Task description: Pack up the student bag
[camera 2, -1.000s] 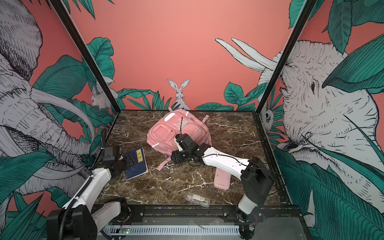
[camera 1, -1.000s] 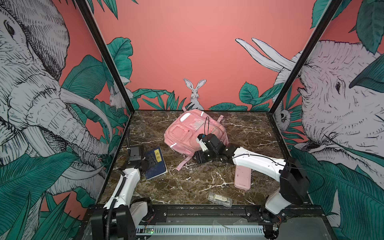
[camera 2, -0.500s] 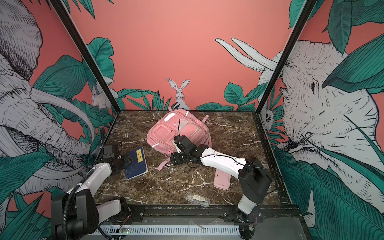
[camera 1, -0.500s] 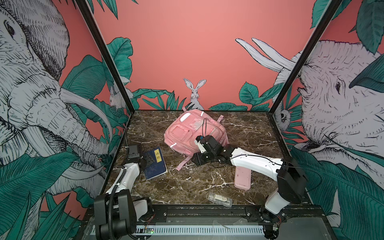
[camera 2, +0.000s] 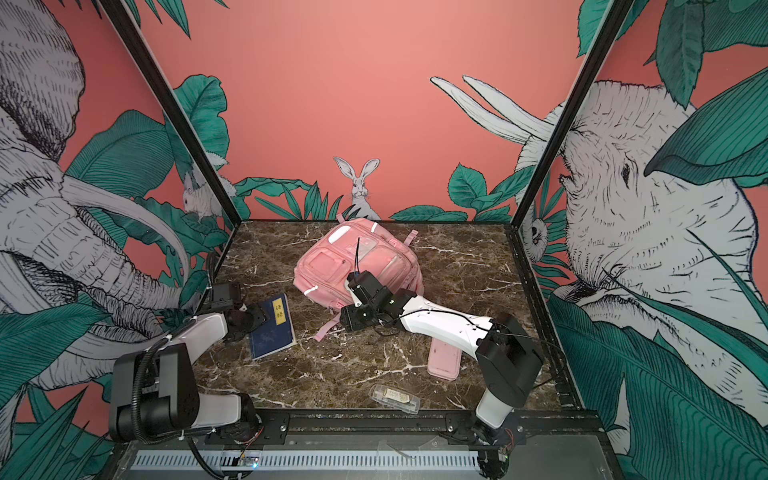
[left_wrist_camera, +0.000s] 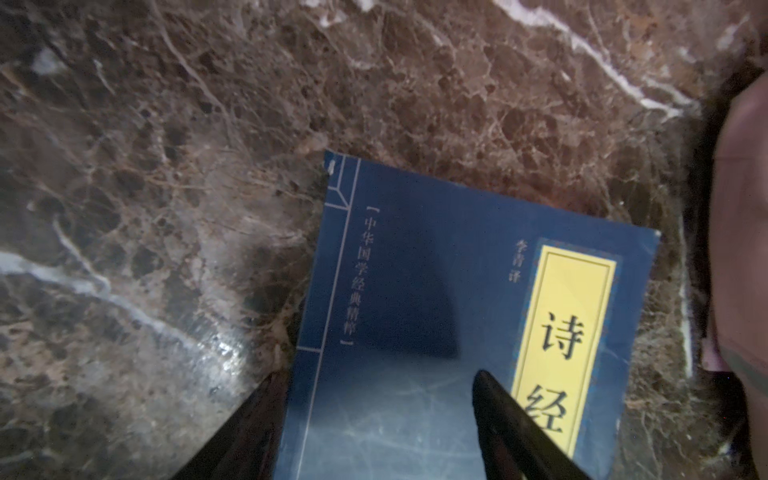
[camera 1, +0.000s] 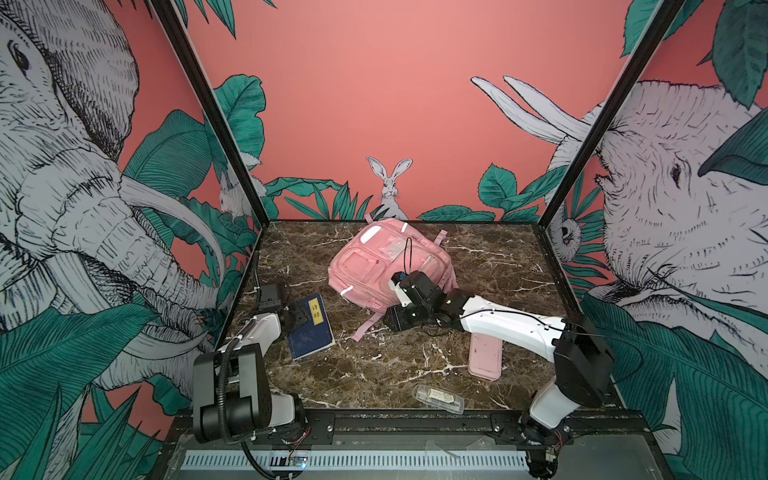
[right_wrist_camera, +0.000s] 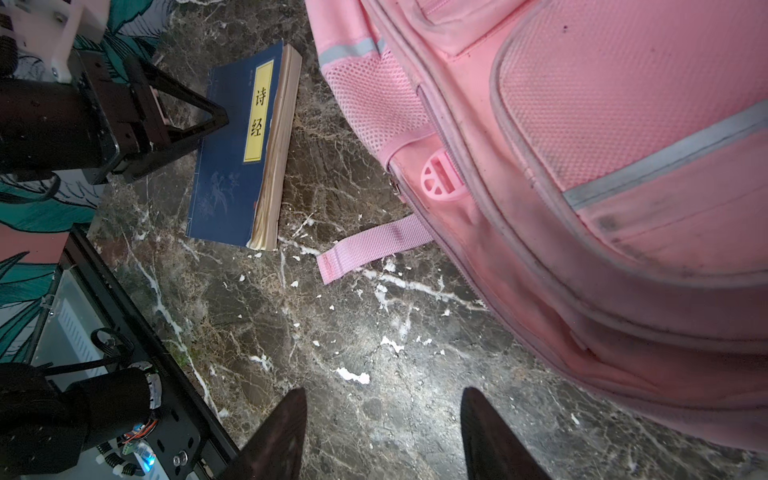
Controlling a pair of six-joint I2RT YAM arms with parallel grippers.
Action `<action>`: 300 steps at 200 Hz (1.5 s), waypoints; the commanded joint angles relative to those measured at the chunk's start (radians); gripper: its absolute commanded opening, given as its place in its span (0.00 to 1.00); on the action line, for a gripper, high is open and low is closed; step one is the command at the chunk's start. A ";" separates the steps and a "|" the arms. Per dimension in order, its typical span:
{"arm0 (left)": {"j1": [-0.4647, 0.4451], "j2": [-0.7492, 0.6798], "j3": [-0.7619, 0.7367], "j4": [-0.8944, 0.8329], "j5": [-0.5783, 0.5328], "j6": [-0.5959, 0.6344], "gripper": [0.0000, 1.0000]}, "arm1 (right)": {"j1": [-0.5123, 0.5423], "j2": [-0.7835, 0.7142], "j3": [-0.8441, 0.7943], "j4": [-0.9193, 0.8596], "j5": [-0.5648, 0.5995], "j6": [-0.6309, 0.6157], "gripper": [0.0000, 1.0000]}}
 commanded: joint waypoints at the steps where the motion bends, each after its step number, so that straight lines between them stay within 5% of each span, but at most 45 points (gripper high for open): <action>1: -0.003 -0.027 -0.028 0.023 0.039 0.011 0.71 | 0.008 0.012 0.035 -0.002 0.023 0.002 0.58; 78: -0.167 -0.065 -0.095 0.003 0.041 -0.041 0.69 | 0.008 0.046 0.067 -0.004 0.017 0.007 0.58; 130: -0.183 -0.152 -0.126 -0.050 0.047 -0.082 0.68 | 0.009 0.132 0.113 0.032 -0.070 -0.002 0.58; 202: -0.183 -0.184 -0.142 -0.075 0.049 -0.108 0.68 | 0.029 0.392 0.411 0.008 -0.225 -0.027 0.59; 300: -0.182 -0.175 -0.107 -0.086 0.038 -0.095 0.59 | 0.037 0.668 0.730 -0.148 -0.196 -0.082 0.53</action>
